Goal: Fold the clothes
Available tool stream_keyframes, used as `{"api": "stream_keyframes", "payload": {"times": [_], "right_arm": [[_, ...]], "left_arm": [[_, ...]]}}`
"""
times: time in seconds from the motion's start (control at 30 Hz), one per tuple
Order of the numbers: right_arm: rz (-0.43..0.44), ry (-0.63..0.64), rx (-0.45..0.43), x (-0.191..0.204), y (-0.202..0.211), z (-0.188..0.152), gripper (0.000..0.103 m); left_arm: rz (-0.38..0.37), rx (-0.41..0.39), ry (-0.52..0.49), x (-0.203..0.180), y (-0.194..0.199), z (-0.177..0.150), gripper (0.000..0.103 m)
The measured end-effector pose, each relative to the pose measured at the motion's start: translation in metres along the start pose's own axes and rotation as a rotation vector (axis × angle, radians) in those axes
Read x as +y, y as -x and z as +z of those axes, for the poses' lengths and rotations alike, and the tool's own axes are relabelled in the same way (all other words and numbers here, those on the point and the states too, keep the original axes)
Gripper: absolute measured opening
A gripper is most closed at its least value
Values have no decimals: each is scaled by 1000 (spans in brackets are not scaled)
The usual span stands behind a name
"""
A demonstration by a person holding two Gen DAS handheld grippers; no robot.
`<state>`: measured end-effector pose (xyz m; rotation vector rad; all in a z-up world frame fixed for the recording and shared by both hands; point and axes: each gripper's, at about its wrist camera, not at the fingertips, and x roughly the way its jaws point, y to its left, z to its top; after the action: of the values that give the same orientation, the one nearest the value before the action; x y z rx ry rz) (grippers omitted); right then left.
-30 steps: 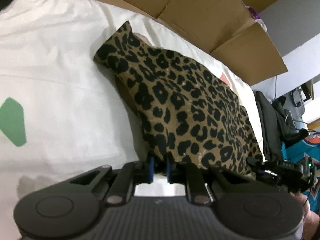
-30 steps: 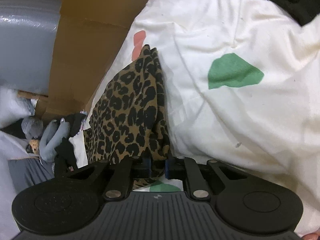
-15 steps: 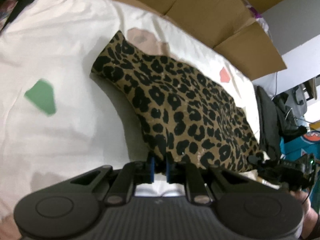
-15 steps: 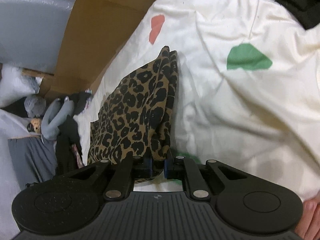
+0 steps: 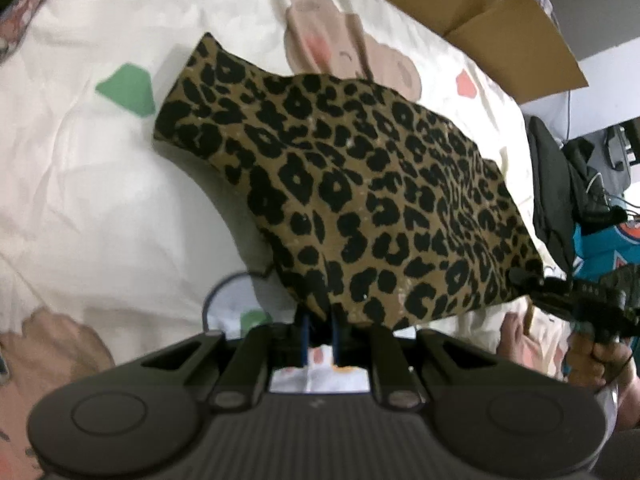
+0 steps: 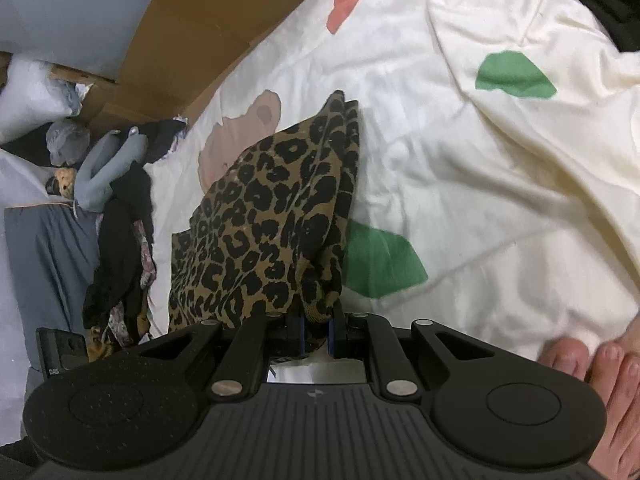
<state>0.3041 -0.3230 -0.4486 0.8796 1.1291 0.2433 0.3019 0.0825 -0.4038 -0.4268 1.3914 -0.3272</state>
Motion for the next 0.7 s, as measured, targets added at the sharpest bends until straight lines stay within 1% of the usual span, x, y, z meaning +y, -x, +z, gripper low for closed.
{"api": "stream_keyframes", "payload": {"times": [0.13, 0.2, 0.33, 0.53, 0.7], "right_arm": [[-17, 15, -31, 5, 4, 7, 7], [-26, 14, -51, 6, 6, 12, 7], [-51, 15, -85, 5, 10, 22, 7], [-71, 23, -151, 6, 17, 40, 7], [-83, 38, -186, 8, 17, 55, 7]], "left_arm": [[-21, 39, -9, -8, -9, -1, 11], [-30, 66, -31, -13, -15, -2, 11], [-46, 119, -56, -21, -27, -8, 11], [-95, 188, -84, -32, -43, -23, 10], [-117, 236, -60, -43, -65, -33, 10]]}}
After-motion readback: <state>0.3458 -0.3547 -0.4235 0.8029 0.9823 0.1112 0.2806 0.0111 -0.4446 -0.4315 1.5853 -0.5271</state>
